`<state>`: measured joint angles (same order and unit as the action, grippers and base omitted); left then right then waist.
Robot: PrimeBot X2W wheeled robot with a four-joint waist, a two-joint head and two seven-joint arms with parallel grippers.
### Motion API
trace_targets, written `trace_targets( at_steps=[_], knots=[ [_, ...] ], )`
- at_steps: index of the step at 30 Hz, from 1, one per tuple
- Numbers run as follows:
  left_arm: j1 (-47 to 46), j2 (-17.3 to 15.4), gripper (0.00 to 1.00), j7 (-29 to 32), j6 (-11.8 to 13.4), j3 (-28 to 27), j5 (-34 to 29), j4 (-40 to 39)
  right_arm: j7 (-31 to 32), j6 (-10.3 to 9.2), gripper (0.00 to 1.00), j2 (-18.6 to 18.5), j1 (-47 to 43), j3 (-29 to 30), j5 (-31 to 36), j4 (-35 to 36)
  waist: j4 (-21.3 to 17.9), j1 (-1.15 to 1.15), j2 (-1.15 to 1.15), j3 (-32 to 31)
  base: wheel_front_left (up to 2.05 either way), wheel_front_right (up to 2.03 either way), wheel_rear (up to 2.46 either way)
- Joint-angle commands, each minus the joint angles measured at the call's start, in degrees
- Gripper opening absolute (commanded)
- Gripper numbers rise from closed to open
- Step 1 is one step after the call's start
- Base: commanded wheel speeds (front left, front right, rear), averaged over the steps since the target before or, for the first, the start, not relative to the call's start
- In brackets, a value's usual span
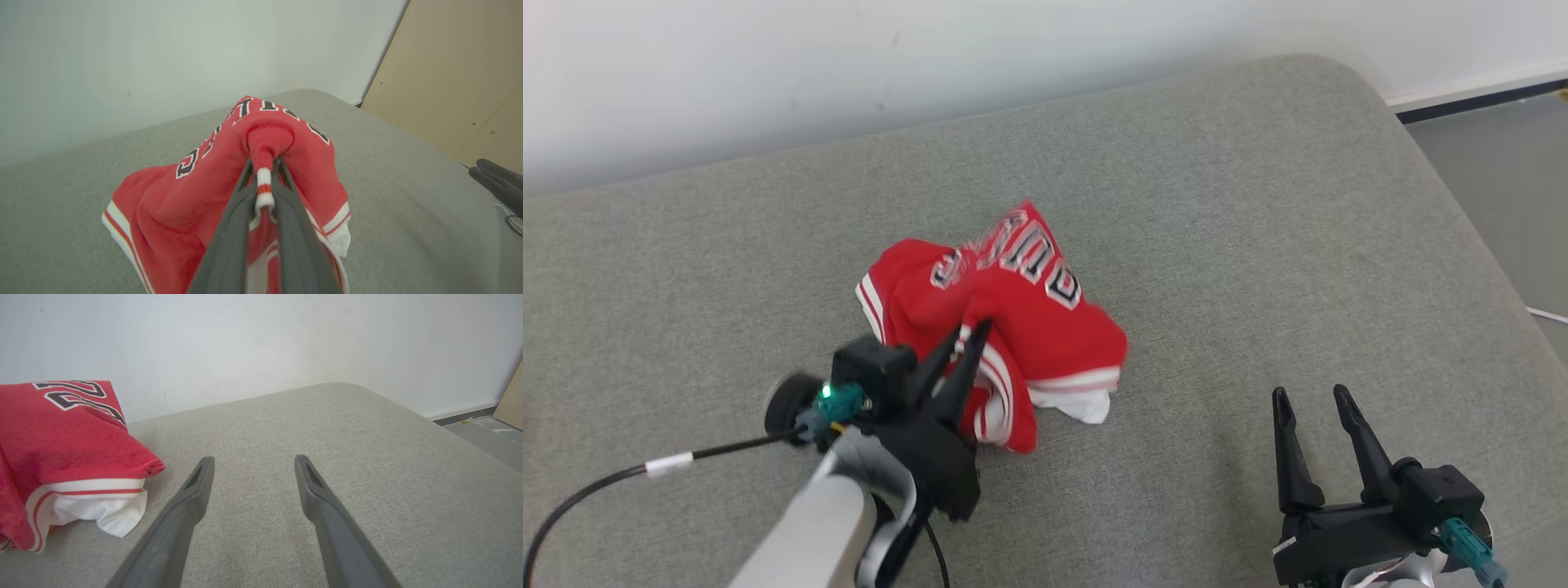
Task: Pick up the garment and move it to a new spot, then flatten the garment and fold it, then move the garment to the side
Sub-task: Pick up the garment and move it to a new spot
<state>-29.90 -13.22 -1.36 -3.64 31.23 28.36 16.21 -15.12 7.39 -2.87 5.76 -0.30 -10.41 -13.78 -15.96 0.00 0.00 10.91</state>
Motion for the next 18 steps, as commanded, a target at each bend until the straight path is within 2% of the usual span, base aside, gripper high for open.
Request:
trace_targets(
  at_steps=[1,7,8,9,10,15,18],
  knots=[
    [1.4,0.7,0.00,-0.7,-0.5,0.2,1.1,1.8,-0.1,0.19,1.00,0.0,0.0,-0.1,0.4,0.0,0.4,0.00,0.00,-0.1,0.00,0.00,0.00],
    [2.9,2.4,0.00,-3.6,-1.9,2.5,1.5,10.6,-0.1,0.20,1.00,0.0,0.4,-0.6,0.9,-0.5,1.6,0.00,0.00,-1.1,0.00,0.00,0.00],
    [2.6,2.9,0.37,-4.4,-2.2,2.6,1.7,11.4,0.0,0.20,1.00,0.0,0.4,-0.8,0.9,-0.6,1.8,0.00,0.00,-1.3,0.00,0.00,0.00],
    [2.1,3.3,0.91,-5.4,-2.5,2.9,1.8,11.8,-0.1,0.20,1.00,0.0,0.3,-0.8,0.9,-0.6,2.1,0.00,0.00,-1.7,0.00,0.00,0.00],
    [1.6,3.6,1.00,-6.3,-2.6,3.0,1.8,12.0,-0.1,0.20,1.00,0.0,0.0,-0.9,1.0,-0.7,2.4,0.00,0.00,-2.0,0.00,0.00,0.00],
    [-0.1,3.7,1.00,-10.5,-2.8,2.9,1.0,11.4,0.0,0.20,1.00,0.0,-1.6,-0.6,1.5,-0.7,4.0,0.00,0.00,-4.3,0.00,0.00,0.00],
    [-0.5,2.4,1.00,-11.9,-1.9,2.1,0.4,10.4,-0.1,0.20,1.00,0.0,-2.2,-0.3,2.0,-0.1,5.0,0.00,0.00,-5.6,0.00,0.00,0.00]
  ],
)
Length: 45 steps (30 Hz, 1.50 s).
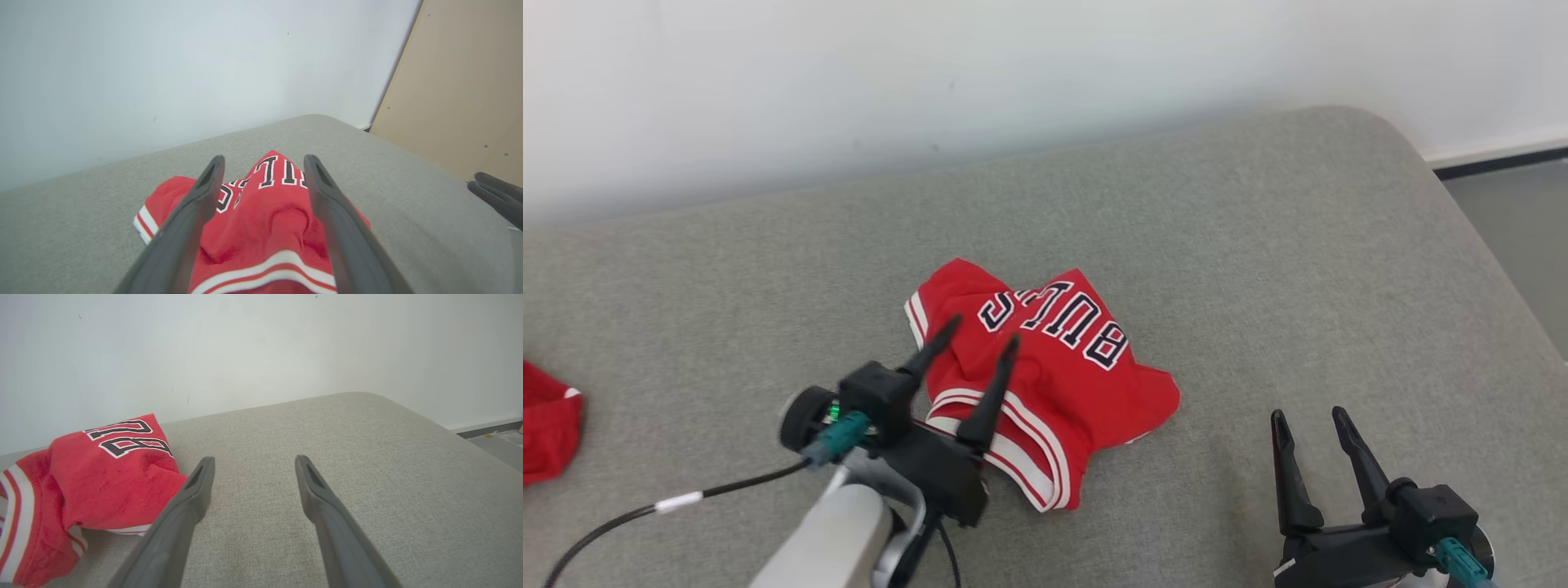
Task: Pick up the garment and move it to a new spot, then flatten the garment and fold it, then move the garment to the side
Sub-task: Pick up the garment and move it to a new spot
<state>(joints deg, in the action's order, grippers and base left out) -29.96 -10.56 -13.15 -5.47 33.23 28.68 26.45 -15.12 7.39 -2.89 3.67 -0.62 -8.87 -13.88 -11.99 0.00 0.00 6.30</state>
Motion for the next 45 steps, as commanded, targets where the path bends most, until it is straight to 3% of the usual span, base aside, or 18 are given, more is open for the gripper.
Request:
trace_targets(
  at_steps=[1,9,14,19,23,26,30,45],
  knots=[
    [-0.2,-0.6,1.00,-0.4,0.2,-0.5,0.0,-0.3,0.0,0.20,1.00,0.0,-0.2,0.0,0.6,0.3,1.3,0.00,0.00,-1.3,0.00,0.00,0.00],
    [5.4,-4.3,1.00,-2.0,4.4,-8.0,-1.7,-7.2,-0.1,0.20,1.00,0.0,-0.8,0.4,1.5,2.6,3.6,0.00,0.00,-2.7,0.00,0.00,0.00],
    [12.0,-5.4,1.00,-2.1,5.5,-14.6,-3.9,-13.5,-0.1,0.20,1.00,0.0,-1.3,0.9,1.9,3.4,5.2,0.00,0.00,-2.8,0.00,0.00,0.00],
    [19.2,-4.9,1.00,-2.1,4.9,-21.7,-6.0,-17.4,0.0,0.20,1.00,0.0,-1.4,1.1,1.8,3.6,6.3,0.00,0.00,-2.7,0.00,0.00,0.00],
    [25.4,-2.0,1.00,-2.1,5.4,-27.9,-9.0,-20.7,-0.1,0.20,1.00,0.0,-2.0,1.4,2.1,3.6,7.4,0.00,0.00,-2.8,0.00,0.00,0.00],
    [30.1,2.5,1.00,-2.1,4.4,-33.8,-12.9,-22.2,0.0,0.20,1.00,0.0,-2.1,2.3,2.0,2.7,8.2,0.00,0.00,-2.7,0.00,0.00,0.00],
    [31.4,4.4,1.00,-2.1,2.5,-35.7,-16.0,-21.2,-0.1,0.20,1.00,0.0,-2.5,2.3,2.2,1.9,8.9,0.00,0.00,-2.9,0.00,0.00,0.00],
    [32.0,6.8,1.00,-2.1,-0.9,-38.2,-21.3,-19.0,0.0,0.20,1.00,0.0,-2.5,1.6,2.2,0.5,8.9,0.00,0.00,-3.0,0.00,0.00,0.00]
  ],
)
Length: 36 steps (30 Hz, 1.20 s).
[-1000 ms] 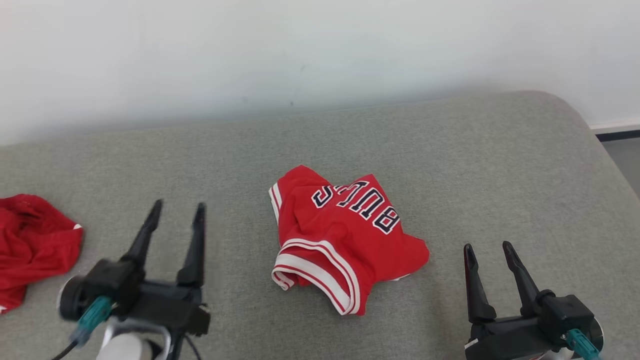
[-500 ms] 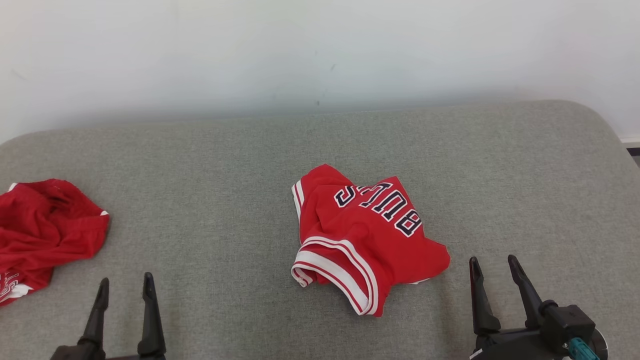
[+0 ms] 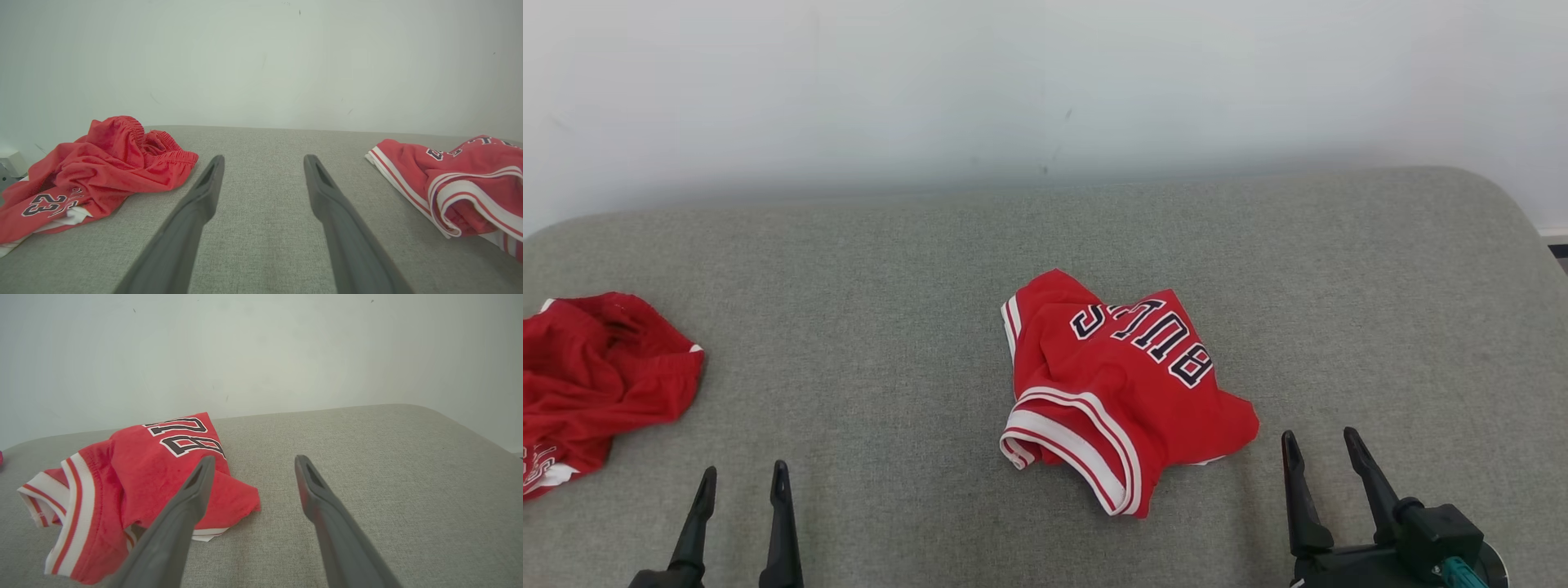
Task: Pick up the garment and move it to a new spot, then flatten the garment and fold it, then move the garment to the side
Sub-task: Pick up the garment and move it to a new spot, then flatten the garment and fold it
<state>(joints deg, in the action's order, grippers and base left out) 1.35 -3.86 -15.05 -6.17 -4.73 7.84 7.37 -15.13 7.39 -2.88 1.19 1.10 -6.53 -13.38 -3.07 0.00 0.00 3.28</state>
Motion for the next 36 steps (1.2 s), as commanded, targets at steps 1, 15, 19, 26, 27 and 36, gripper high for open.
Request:
trace_targets(
  at_steps=[1,15,19,26,27,36],
  knots=[
    [0.6,0.2,1.00,-0.2,-0.2,-0.5,-0.5,0.3,0.0,0.20,1.00,0.0,0.0,-0.2,-0.1,0.0,0.0,0.00,0.00,0.0,0.00,0.00,0.00],
    [0.1,0.8,1.00,-0.2,-1.0,-1.7,-1.7,1.4,0.0,0.20,1.00,0.0,-0.2,-0.4,-0.3,-0.3,-0.3,0.00,0.00,-0.1,0.00,0.00,0.00],
    [0.0,0.9,1.00,-0.2,-1.1,-1.8,-1.8,1.4,0.0,0.20,1.00,0.0,-0.2,-0.3,-0.3,-0.3,-0.2,0.00,0.00,0.0,0.00,0.00,0.00],
    [0.1,1.0,1.00,-0.2,-1.2,-2.1,-2.0,1.3,0.0,0.20,1.00,0.0,0.0,-0.3,-0.2,-0.3,-0.1,0.00,0.00,0.0,0.00,0.00,0.00],
    [0.1,1.0,1.00,-0.2,-1.2,-2.1,-2.0,1.2,0.0,0.20,1.00,0.0,0.0,-0.4,-0.2,-0.4,-0.2,0.00,0.00,-0.1,0.00,0.00,0.00],
    [0.6,1.0,1.00,-0.2,-1.3,-2.2,-2.2,1.1,0.0,0.20,1.00,0.0,-0.2,-0.4,0.0,-0.4,-0.4,0.00,0.00,-0.3,0.00,0.00,0.00]
  ],
)
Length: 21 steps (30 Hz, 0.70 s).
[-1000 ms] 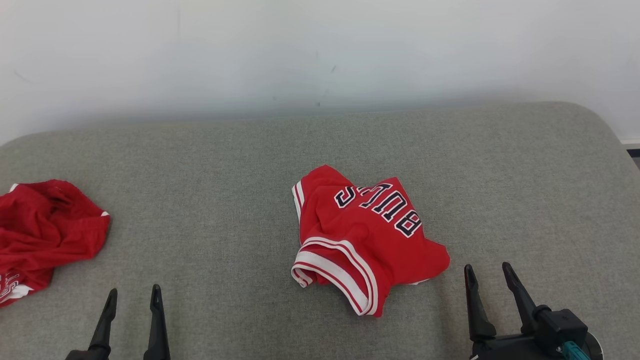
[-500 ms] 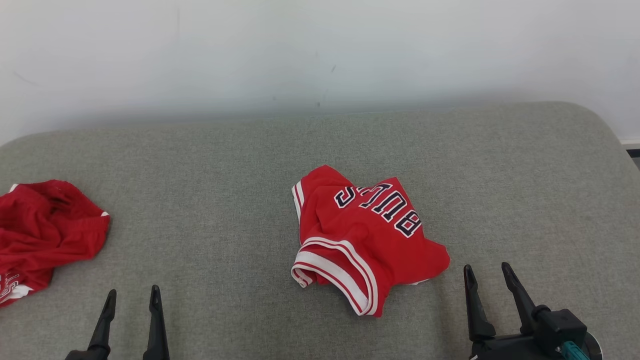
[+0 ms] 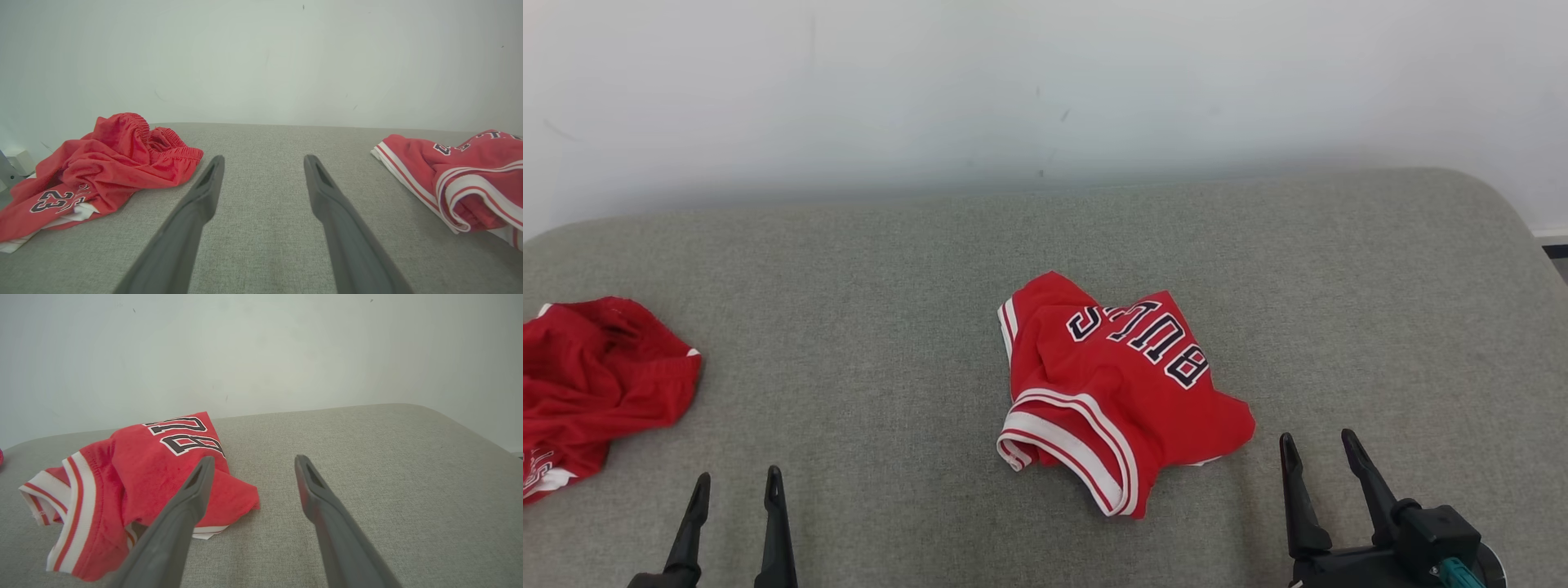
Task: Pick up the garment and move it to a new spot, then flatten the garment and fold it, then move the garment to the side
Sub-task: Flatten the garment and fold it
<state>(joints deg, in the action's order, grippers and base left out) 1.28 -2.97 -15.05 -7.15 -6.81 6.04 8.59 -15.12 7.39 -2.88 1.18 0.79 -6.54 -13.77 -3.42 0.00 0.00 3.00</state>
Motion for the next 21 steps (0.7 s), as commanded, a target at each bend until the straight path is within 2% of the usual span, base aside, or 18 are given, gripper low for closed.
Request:
trace_targets(
  at_steps=[1,8,11,15,21],
  knots=[
    [0.7,0.1,1.00,-0.2,-0.4,-0.1,-0.4,-0.1,-0.1,0.20,1.00,0.0,-0.2,-0.1,0.0,0.0,0.0,0.00,0.00,0.0,0.00,0.00,0.00],
    [0.7,0.1,1.00,-0.2,-0.3,0.5,0.6,0.0,0.0,0.20,1.00,0.0,-0.4,-0.2,0.3,-0.1,-0.1,0.00,0.00,-0.3,0.00,0.00,0.00],
    [0.4,0.2,1.00,-0.2,-0.4,2.6,1.7,-0.6,-0.1,0.20,1.00,0.0,-0.5,-0.1,0.3,-0.2,-0.1,0.00,0.00,-0.6,0.00,0.00,0.00],
    [-0.7,0.1,1.00,-0.2,-0.3,9.2,2.6,-1.3,-0.1,0.20,1.00,0.0,-0.6,0.2,0.4,-0.3,0.0,0.00,0.00,-0.7,0.00,0.00,0.00],
    [-3.1,0.1,1.00,-0.2,-0.3,23.3,5.2,1.1,-0.1,0.20,1.00,0.0,0.4,-0.8,0.0,-0.6,-0.8,0.00,0.00,-0.1,0.00,0.00,0.00]
  ],
)
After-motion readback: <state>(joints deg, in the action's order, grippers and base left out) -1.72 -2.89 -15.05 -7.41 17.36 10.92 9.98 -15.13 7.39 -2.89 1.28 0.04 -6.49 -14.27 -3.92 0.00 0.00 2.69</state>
